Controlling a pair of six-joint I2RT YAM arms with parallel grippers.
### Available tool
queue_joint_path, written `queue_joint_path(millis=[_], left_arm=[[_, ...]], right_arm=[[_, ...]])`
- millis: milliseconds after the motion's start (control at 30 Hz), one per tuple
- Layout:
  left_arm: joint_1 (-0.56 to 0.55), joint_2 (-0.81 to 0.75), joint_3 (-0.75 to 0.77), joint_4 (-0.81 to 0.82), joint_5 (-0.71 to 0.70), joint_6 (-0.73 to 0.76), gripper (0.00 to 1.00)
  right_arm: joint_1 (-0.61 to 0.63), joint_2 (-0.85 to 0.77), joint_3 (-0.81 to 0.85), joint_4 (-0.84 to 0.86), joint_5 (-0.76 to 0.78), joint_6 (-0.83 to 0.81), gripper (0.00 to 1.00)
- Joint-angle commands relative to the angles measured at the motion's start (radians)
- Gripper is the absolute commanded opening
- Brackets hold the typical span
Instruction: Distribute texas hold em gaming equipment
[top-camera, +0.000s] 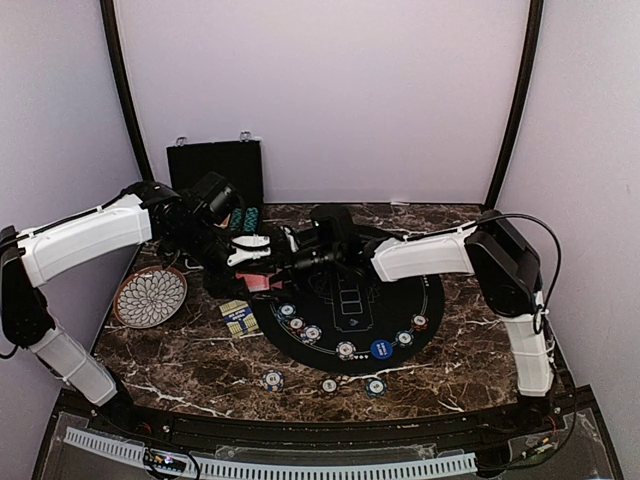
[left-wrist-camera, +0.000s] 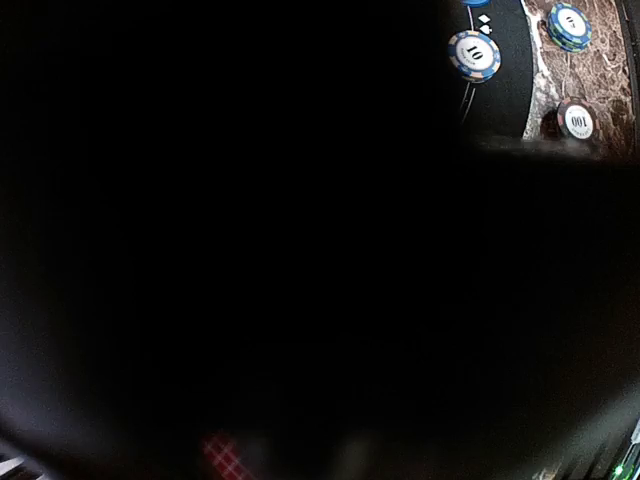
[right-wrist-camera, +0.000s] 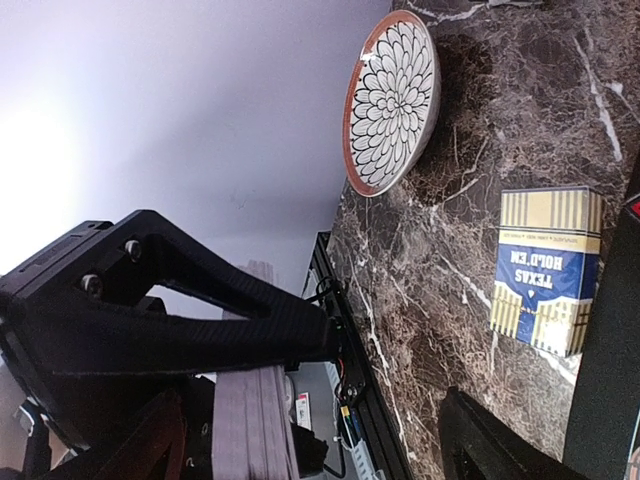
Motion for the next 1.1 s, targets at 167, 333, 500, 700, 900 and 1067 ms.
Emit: queue_joint_path(millis=[167,333,500,700,900,1067], left_arm=[[0.005,0.001,0.045,-0.022,0.024,-0.011,0.18],[0.006,-0.007,0.040,-0.023,0.024,-0.010,0.18],[0.006,-0.013,0.033,-0.021,0.022,-0.008,0.18],[0.006,-0.008,0.034,-0.019,0.025,-0.010,0.18],[0.005,-0.007,0.035,-0.020,0.021,-0.010,0.17],[0.006,-0.006,0.030,-0.018,0.018,-0.008,0.17]], right_arm=[[0.022,0.078,0.089,-0.015,-0.012,0.007,0.88],[-0.009,0.051,0.051,-0.085,0.041,-0.029,0.80],[-0.043,-0.017,-0.018,-0.126,0.063,-0.076,0.73],[-0.051,-0.064,-0.037,-0.169,0.054,-0.118,0.65],[-0.055,-0.102,-0.046,-0.186,0.049,-0.126,0.55],[-0.059,-0.150,-0.065,-0.177,0.055,-0.120,0.48]])
